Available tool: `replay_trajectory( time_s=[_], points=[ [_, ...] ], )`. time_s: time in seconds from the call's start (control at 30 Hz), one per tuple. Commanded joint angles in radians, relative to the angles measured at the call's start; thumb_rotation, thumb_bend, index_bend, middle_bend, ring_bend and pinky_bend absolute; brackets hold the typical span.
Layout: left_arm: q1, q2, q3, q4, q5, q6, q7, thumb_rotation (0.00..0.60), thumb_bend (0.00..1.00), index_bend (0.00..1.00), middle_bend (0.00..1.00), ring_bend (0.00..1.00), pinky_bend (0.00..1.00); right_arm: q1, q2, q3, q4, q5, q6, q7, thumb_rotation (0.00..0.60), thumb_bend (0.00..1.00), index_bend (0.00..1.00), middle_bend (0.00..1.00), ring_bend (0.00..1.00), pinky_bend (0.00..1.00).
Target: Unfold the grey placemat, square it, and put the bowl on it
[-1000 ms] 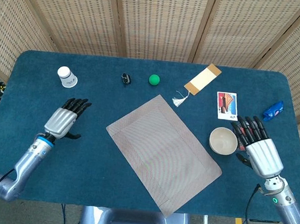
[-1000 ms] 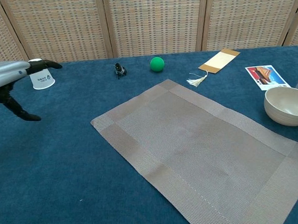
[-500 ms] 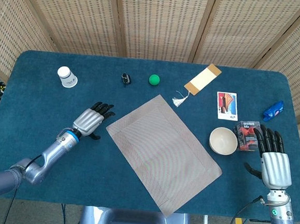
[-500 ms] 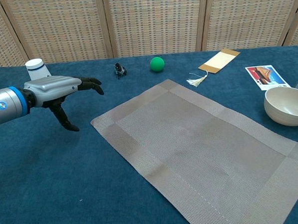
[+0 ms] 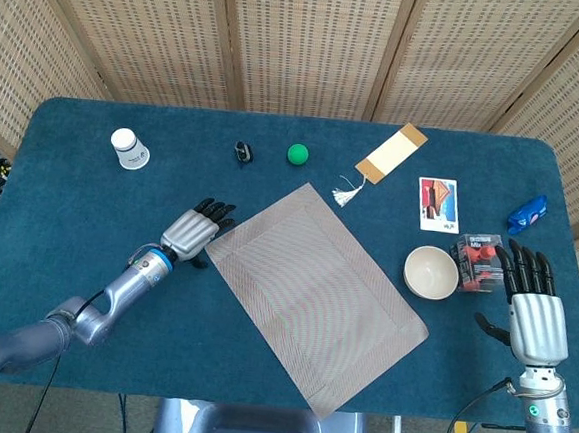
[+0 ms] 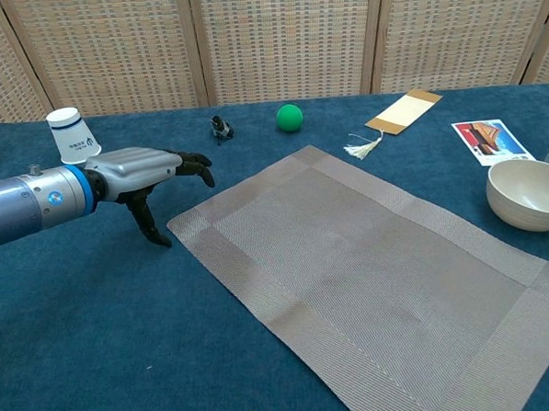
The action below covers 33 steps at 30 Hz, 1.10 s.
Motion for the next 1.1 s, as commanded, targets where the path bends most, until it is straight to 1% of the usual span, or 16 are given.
replay_trajectory(
  time_s=[0.03,0.2,0.27,0.43,0.53,0.77,0.9,1.1],
  points=[
    [-0.013,-0.019,-0.003,0.025,-0.005,-0.009,-0.005,0.600,0.00,0.18,0.00,0.00,0.00,-0.003,0.002,0.006,-0.001,0.000,-0.005,0.006,0.600,0.00,0.00,0.00,0.00,0.00],
    [-0.028,-0.036,-0.006,0.052,-0.014,-0.026,-0.008,0.600,0.01,0.18,0.00,0.00,0.00,-0.007,0.004,0.013,-0.002,-0.005,-0.008,0.009,0.600,0.00,0.00,0.00,0.00,0.00],
    [-0.035,-0.042,-0.007,0.063,-0.016,-0.030,-0.008,0.600,0.03,0.18,0.00,0.00,0.00,-0.009,0.005,0.015,-0.003,-0.009,-0.009,0.008,0.600,0.00,0.00,0.00,0.00,0.00],
    [-0.045,-0.050,-0.005,0.074,-0.015,-0.032,-0.007,0.600,0.14,0.18,0.00,0.00,0.00,-0.014,0.007,0.021,-0.007,-0.015,-0.010,0.007,0.600,0.00,0.00,0.00,0.00,0.00],
    [-0.048,-0.052,-0.004,0.077,-0.016,-0.032,-0.008,0.600,0.18,0.18,0.00,0.00,0.00,-0.016,0.009,0.024,-0.010,-0.020,-0.010,0.008,0.600,0.00,0.00,0.00,0.00,0.00],
    [-0.051,-0.048,-0.006,0.081,-0.023,-0.027,-0.014,0.600,0.18,0.19,0.00,0.00,0.00,-0.022,0.013,0.030,-0.016,-0.029,-0.012,0.007,0.600,0.00,0.00,0.00,0.00,0.00],
    [-0.057,-0.044,-0.013,0.082,-0.031,-0.026,-0.020,0.600,0.23,0.19,0.00,0.00,0.00,-0.026,0.016,0.035,-0.021,-0.038,-0.011,0.006,0.600,0.00,0.00,0.00,0.00,0.00],
    [-0.067,-0.048,-0.014,0.087,-0.039,-0.035,-0.021,0.600,0.23,0.19,0.00,0.00,0.00,-0.031,0.019,0.041,-0.026,-0.045,-0.012,0.004,0.600,0.00,0.00,0.00,0.00,0.00]
  ],
)
